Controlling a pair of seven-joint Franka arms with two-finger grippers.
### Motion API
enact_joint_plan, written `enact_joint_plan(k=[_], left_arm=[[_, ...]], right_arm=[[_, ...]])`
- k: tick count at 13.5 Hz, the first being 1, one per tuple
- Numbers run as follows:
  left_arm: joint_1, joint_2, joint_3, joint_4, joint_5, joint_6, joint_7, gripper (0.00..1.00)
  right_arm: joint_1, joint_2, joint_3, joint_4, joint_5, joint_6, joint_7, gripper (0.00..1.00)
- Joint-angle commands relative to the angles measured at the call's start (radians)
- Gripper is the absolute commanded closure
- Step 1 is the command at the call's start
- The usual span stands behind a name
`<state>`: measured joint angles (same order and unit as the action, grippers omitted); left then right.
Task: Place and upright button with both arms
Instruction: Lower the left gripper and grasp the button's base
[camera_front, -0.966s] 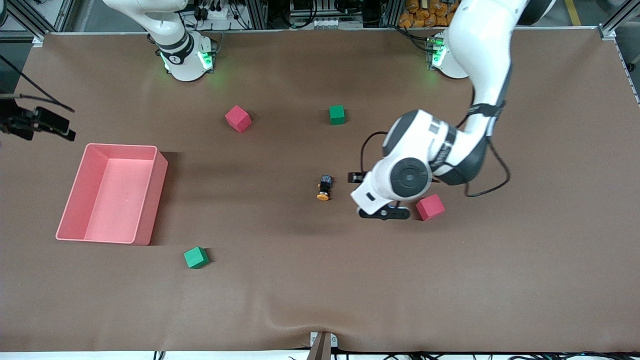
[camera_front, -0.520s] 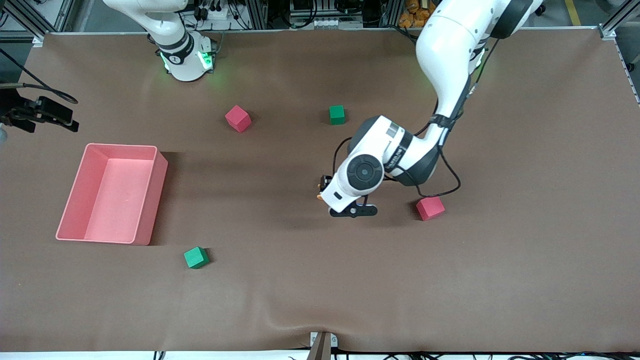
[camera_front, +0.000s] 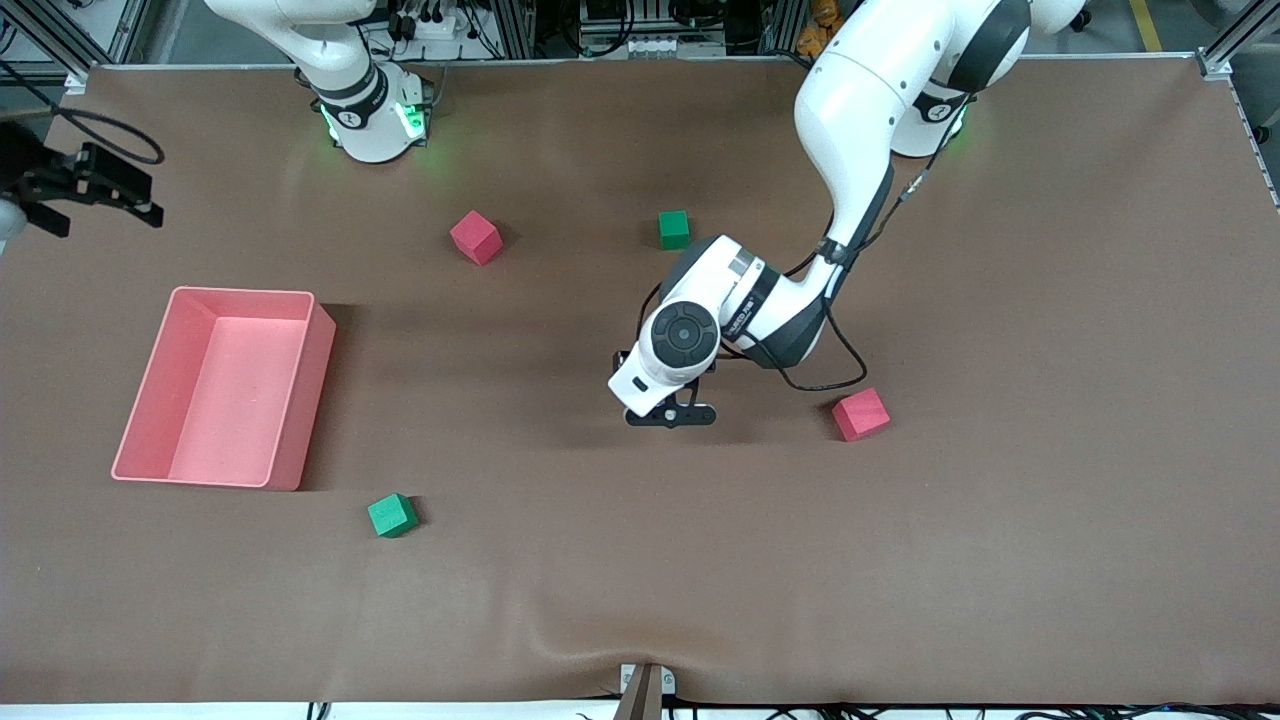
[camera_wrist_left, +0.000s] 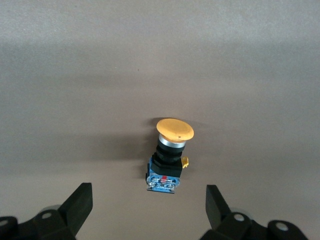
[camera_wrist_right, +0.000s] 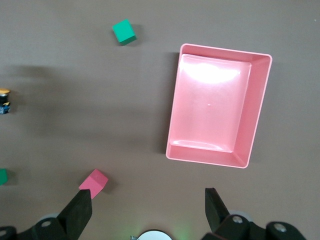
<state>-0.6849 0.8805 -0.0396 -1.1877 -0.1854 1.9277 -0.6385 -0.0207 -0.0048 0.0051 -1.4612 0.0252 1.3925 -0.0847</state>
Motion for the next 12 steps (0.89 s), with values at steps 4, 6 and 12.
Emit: enact_joint_plan(k=[4, 6, 12], left_arm=[[-0.018, 0.055, 0.001, 0.034, -0.017, 0.014, 0.065, 0.00], [-0.019, 0.061, -0.011, 0.034, -0.017, 0.033, 0.065, 0.00], [-0.039, 0.069, -0.002, 0.027, -0.014, 0.043, 0.085, 0.06]], right_arm=[[-0.009, 0.009, 0.016, 0.019, -0.004, 0.042, -0.011, 0.00], [0.010, 0.011, 0.026, 0.015, -0.004, 0.037, -0.009, 0.00], [0.007, 0.014, 0.021, 0.013, -0.011, 0.037, -0.010, 0.00]])
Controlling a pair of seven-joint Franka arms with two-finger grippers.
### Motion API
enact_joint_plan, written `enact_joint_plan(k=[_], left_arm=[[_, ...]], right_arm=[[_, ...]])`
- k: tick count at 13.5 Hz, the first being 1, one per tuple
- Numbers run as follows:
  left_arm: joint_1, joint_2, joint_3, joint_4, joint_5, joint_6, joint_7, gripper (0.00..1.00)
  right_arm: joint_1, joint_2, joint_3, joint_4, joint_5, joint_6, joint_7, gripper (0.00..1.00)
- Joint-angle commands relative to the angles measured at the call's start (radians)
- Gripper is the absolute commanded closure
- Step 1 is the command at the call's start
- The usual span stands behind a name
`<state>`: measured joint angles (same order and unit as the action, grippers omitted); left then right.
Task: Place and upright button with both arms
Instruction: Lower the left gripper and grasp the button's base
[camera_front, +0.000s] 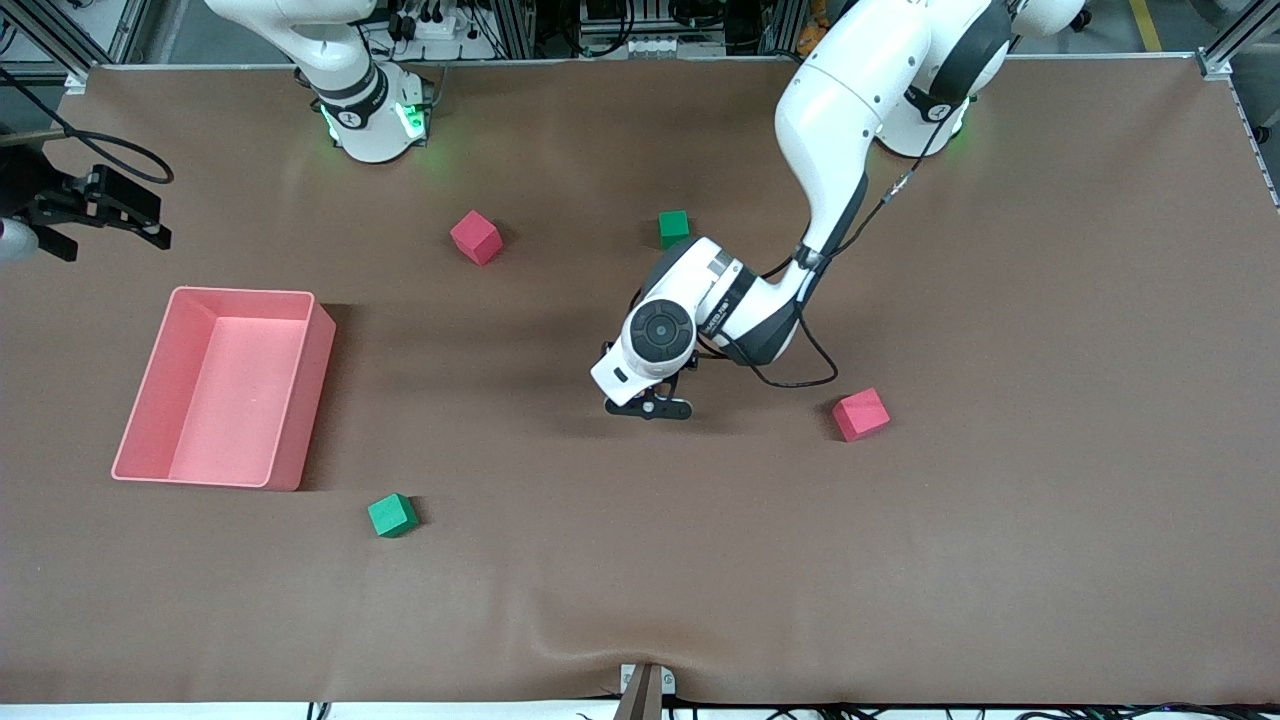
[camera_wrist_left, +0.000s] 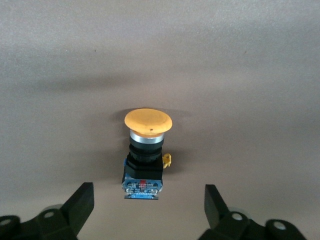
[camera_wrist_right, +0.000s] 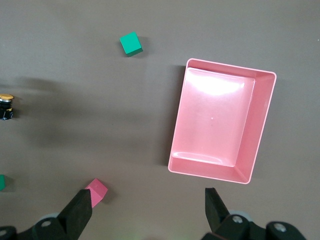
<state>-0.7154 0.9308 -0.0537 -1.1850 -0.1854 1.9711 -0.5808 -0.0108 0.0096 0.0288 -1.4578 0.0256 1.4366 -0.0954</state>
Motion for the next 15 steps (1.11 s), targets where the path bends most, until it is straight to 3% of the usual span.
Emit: enact_joint_plan(k=[1, 9, 15], left_arm=[[-0.010, 0.019, 0.014, 0.021, -0.011, 0.000, 0.032, 0.08], [-0.024, 0.025, 0.018, -0.004, 0.006, -0.005, 0.059, 0.15], [-0.022, 0.032, 0.018, -0.005, 0.026, -0.005, 0.061, 0.24]], right_arm=[[-0.002, -0.006, -0.007, 0.008, -0.015, -0.010, 0.000, 0.00], [0.035, 0.000, -0.102, 0.005, -0.006, 0.001, 0.003, 0.00], [0.028, -0.005, -0.106, -0.007, -0.004, -0.005, 0.002, 0.00]])
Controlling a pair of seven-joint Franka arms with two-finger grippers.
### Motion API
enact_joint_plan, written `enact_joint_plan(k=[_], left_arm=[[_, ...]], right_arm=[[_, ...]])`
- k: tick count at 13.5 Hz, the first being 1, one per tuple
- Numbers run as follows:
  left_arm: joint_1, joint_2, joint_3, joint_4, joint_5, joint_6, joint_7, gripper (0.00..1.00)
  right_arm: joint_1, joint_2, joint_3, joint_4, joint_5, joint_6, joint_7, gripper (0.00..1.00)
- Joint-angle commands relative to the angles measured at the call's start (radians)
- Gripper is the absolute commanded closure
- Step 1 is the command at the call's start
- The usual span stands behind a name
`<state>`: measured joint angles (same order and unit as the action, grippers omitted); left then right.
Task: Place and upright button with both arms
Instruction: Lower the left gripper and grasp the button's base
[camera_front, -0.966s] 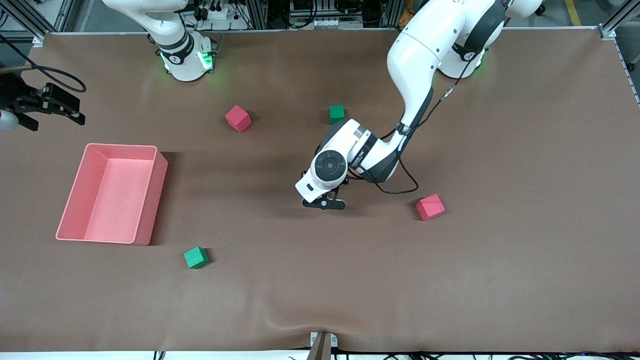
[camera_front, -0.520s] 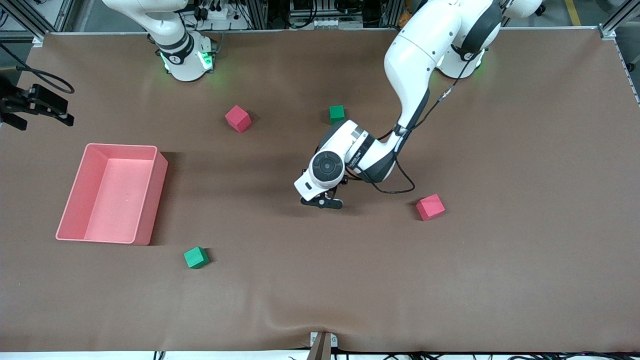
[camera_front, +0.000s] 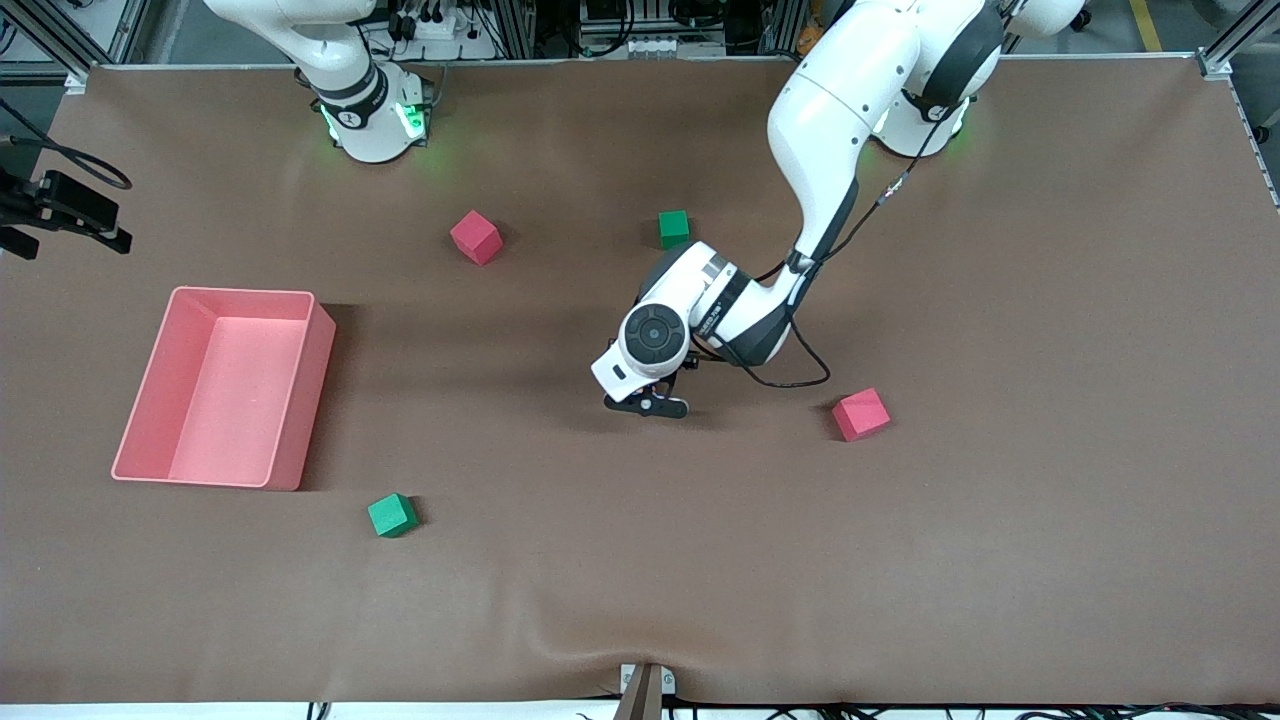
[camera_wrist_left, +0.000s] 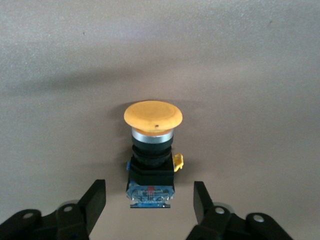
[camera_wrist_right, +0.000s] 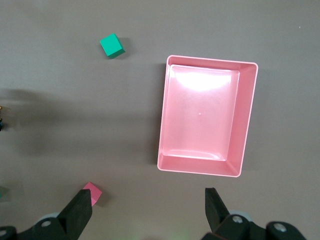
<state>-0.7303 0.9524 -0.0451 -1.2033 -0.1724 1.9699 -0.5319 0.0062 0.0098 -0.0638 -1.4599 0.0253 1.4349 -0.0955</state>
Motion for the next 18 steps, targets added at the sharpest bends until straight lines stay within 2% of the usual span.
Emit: enact_joint_plan(k=[1, 3, 6, 9, 11, 13, 18], left_arm=[[-0.008, 0.014, 0.010, 0.013, 0.013, -0.002, 0.013, 0.24], [-0.006, 0.022, 0.010, 0.014, 0.013, 0.001, 0.013, 0.26], [-0.009, 0.022, 0.011, 0.014, 0.013, 0.000, 0.012, 0.33], [-0.009, 0.016, 0.011, 0.016, 0.013, 0.000, 0.010, 0.38], [-0.009, 0.016, 0.011, 0.016, 0.014, 0.000, 0.010, 0.45], [-0.009, 0.015, 0.011, 0.016, 0.014, 0.000, 0.009, 0.47], [-0.009, 0.009, 0.013, 0.016, 0.014, 0.000, 0.004, 0.77]], right_arm=[[0.011, -0.005, -0.014, -0.004, -0.004, 0.002, 0.002, 0.00], [0.018, -0.002, -0.019, -0.004, -0.004, 0.012, 0.000, 0.00], [0.034, 0.007, -0.019, -0.010, -0.005, 0.030, -0.009, 0.00], [0.025, -0.017, -0.013, -0.002, -0.005, -0.063, -0.010, 0.00], [0.012, -0.028, -0.020, -0.004, -0.004, -0.088, -0.010, 0.00], [-0.006, -0.037, -0.019, -0.008, -0.004, -0.091, -0.009, 0.00], [-0.020, -0.028, -0.021, 0.004, 0.004, -0.088, 0.003, 0.00]])
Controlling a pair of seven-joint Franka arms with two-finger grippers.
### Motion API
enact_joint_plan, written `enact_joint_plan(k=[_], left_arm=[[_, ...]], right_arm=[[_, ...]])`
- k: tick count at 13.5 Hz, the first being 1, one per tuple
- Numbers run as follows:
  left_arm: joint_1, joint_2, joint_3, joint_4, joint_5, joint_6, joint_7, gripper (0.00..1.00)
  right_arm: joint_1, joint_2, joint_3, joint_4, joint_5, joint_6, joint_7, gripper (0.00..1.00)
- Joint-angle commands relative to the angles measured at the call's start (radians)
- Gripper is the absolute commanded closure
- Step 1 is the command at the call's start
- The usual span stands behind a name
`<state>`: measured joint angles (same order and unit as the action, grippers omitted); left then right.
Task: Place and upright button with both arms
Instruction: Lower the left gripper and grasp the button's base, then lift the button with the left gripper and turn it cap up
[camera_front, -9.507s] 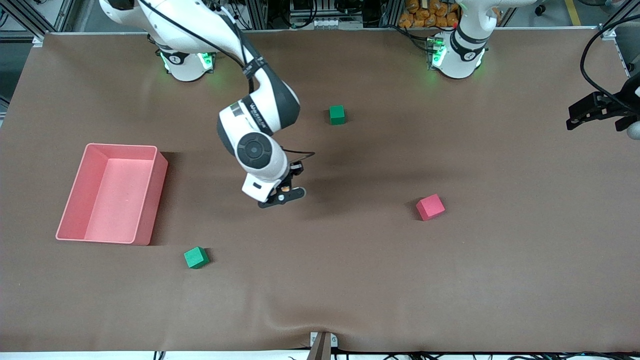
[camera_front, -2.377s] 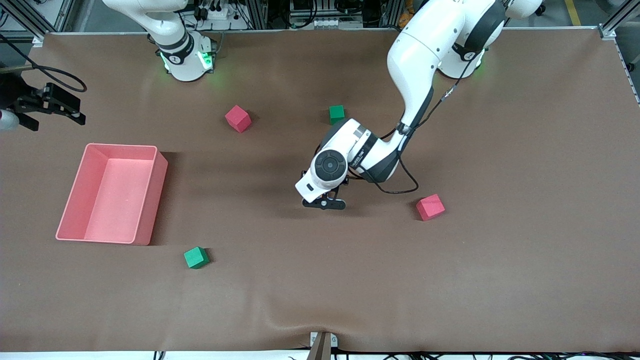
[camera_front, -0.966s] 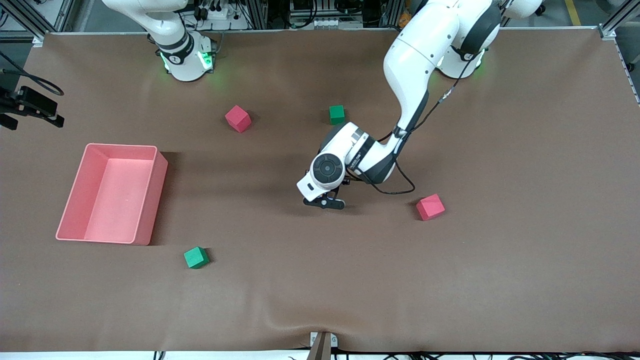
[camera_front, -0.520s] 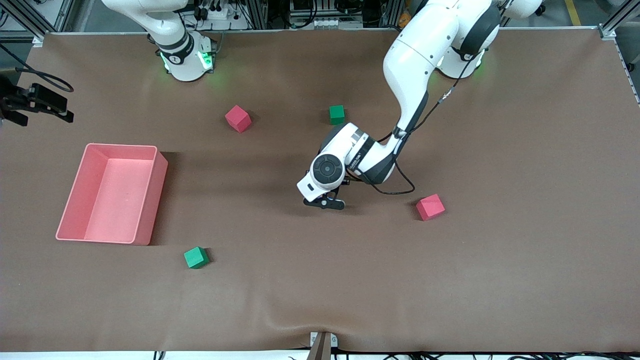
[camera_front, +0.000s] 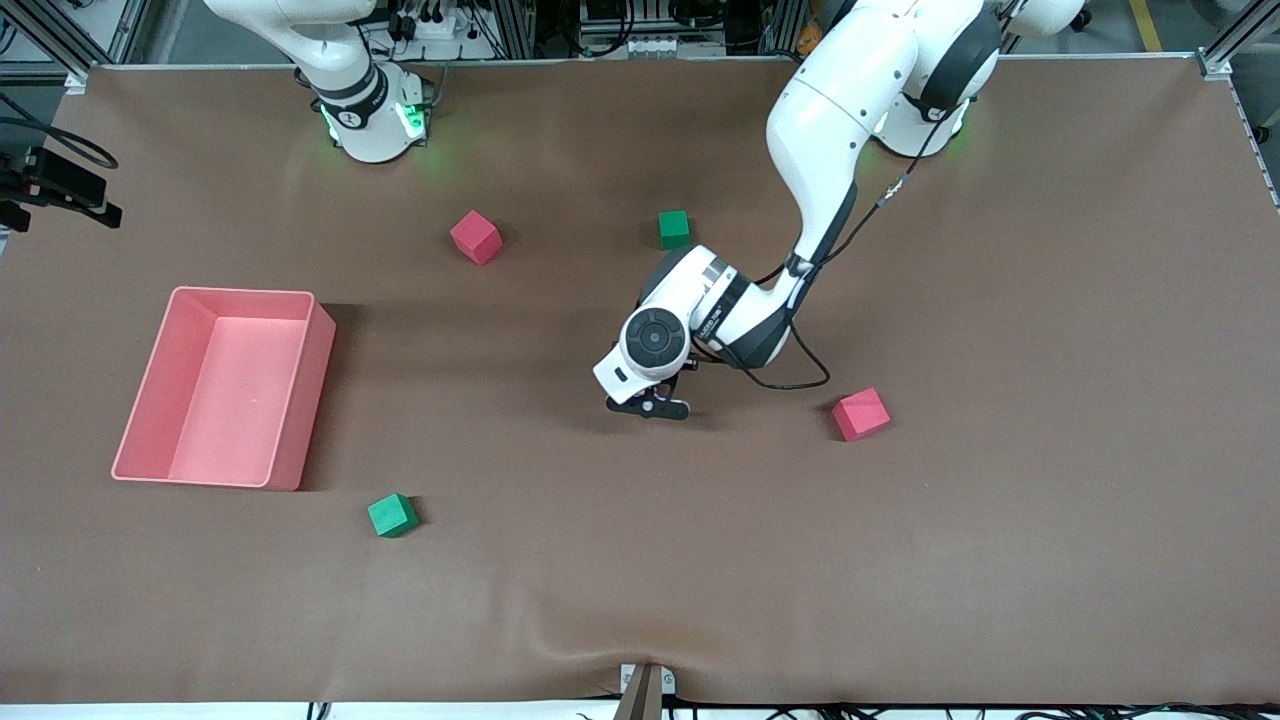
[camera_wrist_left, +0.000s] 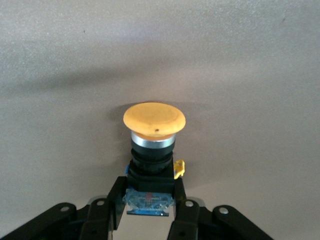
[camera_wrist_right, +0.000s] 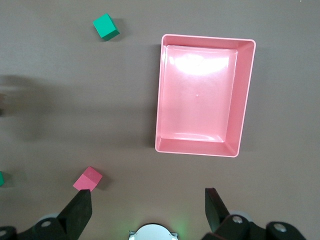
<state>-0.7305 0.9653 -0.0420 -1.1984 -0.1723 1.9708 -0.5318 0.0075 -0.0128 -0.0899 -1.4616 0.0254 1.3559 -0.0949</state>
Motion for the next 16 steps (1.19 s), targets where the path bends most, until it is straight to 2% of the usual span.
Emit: enact_joint_plan(k=[1, 4, 6, 8, 10, 13, 14, 15, 16], left_arm=[[-0.009, -0.007, 0.010, 0.011, 0.016, -0.001, -0.004, 0.79], [-0.010, -0.022, 0.017, 0.011, 0.019, 0.006, -0.066, 0.79], [-0.007, -0.051, 0.022, 0.010, 0.040, 0.010, -0.076, 0.83], [-0.003, -0.080, 0.027, 0.010, 0.062, 0.011, -0.135, 0.84], [-0.004, -0.100, 0.033, 0.010, 0.131, 0.013, -0.183, 0.83], [-0.012, -0.114, 0.033, 0.007, 0.218, 0.078, -0.380, 0.83], [-0.030, -0.114, 0.034, 0.007, 0.276, 0.089, -0.425, 0.86], [-0.059, -0.112, 0.033, 0.007, 0.340, 0.092, -0.480, 0.93], [-0.067, -0.112, 0.031, 0.007, 0.374, 0.115, -0.567, 0.94]], right_arm=[[-0.018, -0.004, 0.009, 0.013, 0.007, -0.004, 0.003, 0.00], [-0.018, -0.001, 0.012, 0.014, 0.010, 0.029, 0.023, 0.00], [-0.014, -0.003, 0.012, 0.014, 0.037, 0.042, 0.116, 0.00], [0.011, -0.003, 0.016, 0.012, 0.034, 0.040, 0.158, 0.00], [0.023, 0.002, 0.016, 0.007, 0.025, 0.039, 0.158, 0.00], [0.019, 0.000, 0.015, 0.003, 0.024, 0.022, 0.156, 0.00], [0.011, 0.000, 0.013, 0.001, 0.019, 0.013, 0.149, 0.00], [0.002, 0.000, 0.007, -0.002, 0.012, 0.011, 0.141, 0.00], [-0.020, 0.002, 0.007, -0.002, 0.007, 0.012, 0.136, 0.00]])
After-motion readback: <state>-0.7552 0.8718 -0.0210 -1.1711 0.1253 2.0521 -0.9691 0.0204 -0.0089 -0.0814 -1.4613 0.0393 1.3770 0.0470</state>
